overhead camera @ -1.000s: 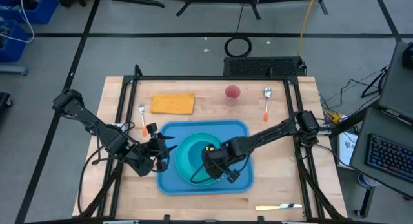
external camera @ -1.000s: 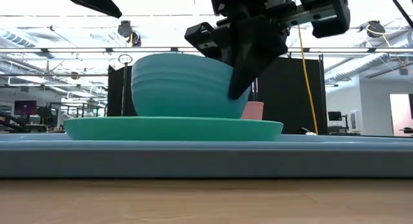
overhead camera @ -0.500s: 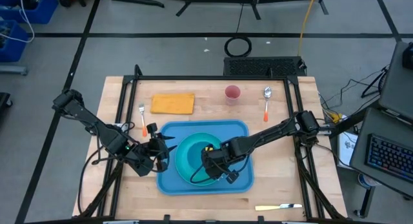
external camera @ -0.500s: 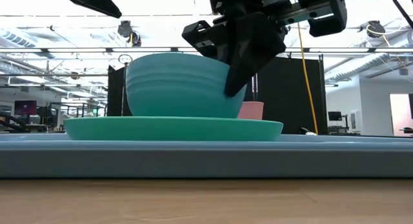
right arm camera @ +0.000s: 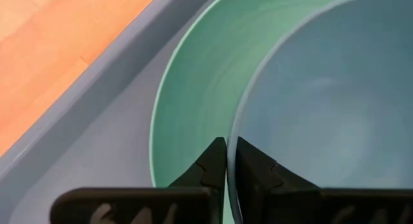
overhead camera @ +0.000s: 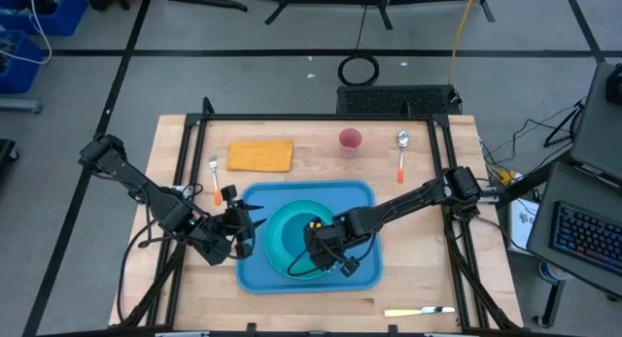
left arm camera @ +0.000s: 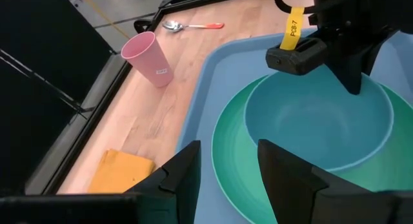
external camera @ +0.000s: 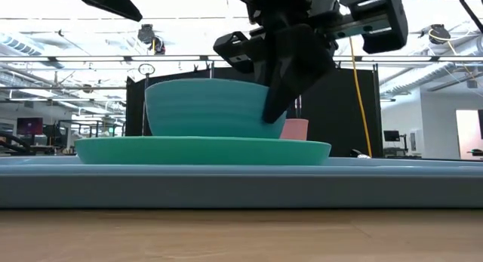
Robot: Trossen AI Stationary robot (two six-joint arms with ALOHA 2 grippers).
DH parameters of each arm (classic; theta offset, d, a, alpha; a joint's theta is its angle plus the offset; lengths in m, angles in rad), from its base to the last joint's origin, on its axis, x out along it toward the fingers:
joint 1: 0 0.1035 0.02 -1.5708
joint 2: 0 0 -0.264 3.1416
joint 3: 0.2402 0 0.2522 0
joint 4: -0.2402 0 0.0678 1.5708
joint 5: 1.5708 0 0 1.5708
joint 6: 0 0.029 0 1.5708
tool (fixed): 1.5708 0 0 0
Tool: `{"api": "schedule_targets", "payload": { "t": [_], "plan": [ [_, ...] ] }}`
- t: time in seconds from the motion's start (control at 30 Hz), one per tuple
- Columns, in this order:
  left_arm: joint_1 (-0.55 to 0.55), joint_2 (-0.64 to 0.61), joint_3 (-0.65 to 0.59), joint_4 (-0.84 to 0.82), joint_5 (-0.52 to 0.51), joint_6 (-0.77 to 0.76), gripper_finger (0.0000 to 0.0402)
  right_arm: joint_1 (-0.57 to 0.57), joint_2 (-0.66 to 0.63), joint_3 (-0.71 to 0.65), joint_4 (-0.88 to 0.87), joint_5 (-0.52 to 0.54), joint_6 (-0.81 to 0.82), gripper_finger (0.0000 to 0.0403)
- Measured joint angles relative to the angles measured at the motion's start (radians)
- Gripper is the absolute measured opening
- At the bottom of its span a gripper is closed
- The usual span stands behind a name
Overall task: Set up tray
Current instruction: Put the blue bowl on top of the green plate
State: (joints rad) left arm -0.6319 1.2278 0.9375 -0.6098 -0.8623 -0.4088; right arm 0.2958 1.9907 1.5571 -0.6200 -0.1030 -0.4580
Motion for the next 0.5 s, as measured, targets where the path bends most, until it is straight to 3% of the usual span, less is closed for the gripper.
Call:
{"api": "schedule_targets", "payload": {
  "t": [0.5],
  "plan": [
    [0.000,0.000,0.000,0.000,0.000,0.001,0.0159,0.007,0.000,-0.001,0.037,0.001,0.021,0.0024]
  ]
}}
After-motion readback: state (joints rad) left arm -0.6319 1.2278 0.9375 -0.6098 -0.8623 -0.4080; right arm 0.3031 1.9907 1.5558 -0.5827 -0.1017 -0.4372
